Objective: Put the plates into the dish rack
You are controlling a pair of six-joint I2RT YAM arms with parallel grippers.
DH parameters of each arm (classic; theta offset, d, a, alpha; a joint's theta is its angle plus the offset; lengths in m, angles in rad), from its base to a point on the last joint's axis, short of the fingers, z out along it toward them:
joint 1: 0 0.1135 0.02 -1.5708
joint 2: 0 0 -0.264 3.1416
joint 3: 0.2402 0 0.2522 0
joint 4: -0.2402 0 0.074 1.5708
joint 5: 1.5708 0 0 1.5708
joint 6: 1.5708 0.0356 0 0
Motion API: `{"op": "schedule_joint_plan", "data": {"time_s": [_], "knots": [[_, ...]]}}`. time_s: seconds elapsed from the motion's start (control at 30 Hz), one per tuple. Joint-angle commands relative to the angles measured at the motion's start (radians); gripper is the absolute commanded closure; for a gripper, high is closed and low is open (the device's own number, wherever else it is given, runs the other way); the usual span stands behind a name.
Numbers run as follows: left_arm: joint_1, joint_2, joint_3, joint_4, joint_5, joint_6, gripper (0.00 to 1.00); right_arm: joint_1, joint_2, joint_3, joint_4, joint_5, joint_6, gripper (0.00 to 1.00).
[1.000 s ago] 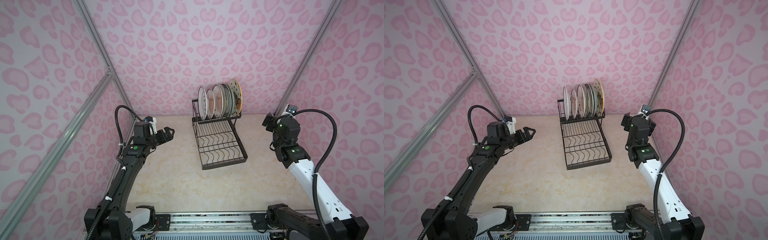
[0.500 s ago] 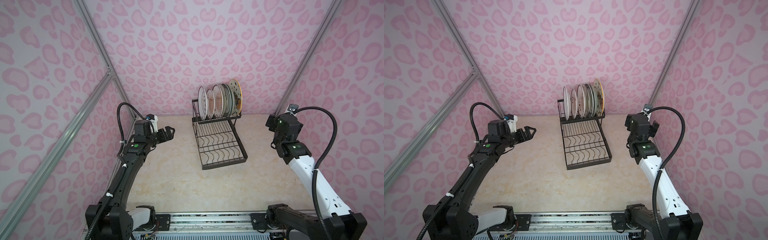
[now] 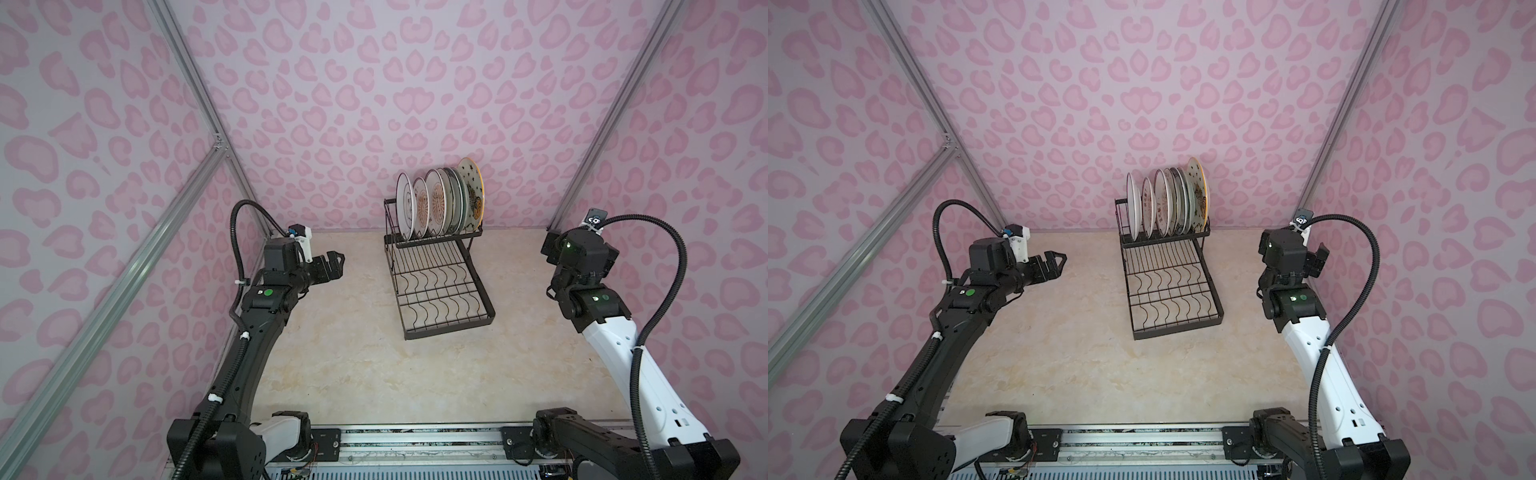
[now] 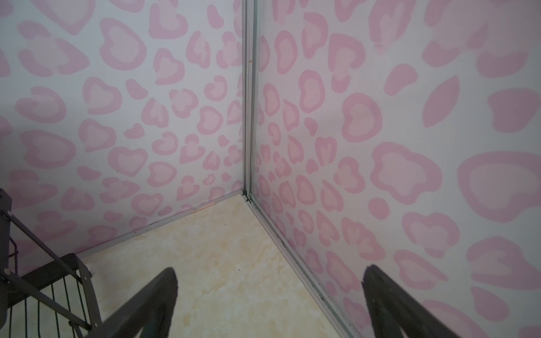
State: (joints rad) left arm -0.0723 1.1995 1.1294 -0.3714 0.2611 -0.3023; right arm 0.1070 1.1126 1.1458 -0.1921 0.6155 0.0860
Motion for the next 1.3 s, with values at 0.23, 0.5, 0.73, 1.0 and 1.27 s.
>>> {"op": "schedule_joint_plan", "data": {"time_s": [0.23,0.5,0.73,1.0,1.27], "knots": [[0.005,-0.069,-0.001,-0.047,-0.168,0.112,0.02,-0.007,-0.017,-0.006,-0.028,0.047,-0.012,0.02],[0.008,-0.06,-0.078,0.014,-0.272,0.109,0.03,-0.01,0.022,-0.018,-0.039,0.016,0.044,0.02],[0.029,-0.083,-0.249,0.257,-0.318,0.093,0.02,-0.021,-0.032,-0.125,0.09,-0.049,0.069,0.02],[0.045,-0.123,-0.487,0.553,-0.354,0.174,0.03,-0.032,-0.021,-0.209,0.135,-0.082,0.064,0.02],[0.077,-0.025,-0.612,0.775,-0.293,0.189,0.02,-0.055,-0.028,-0.349,0.31,-0.091,0.055,0.02]]}}
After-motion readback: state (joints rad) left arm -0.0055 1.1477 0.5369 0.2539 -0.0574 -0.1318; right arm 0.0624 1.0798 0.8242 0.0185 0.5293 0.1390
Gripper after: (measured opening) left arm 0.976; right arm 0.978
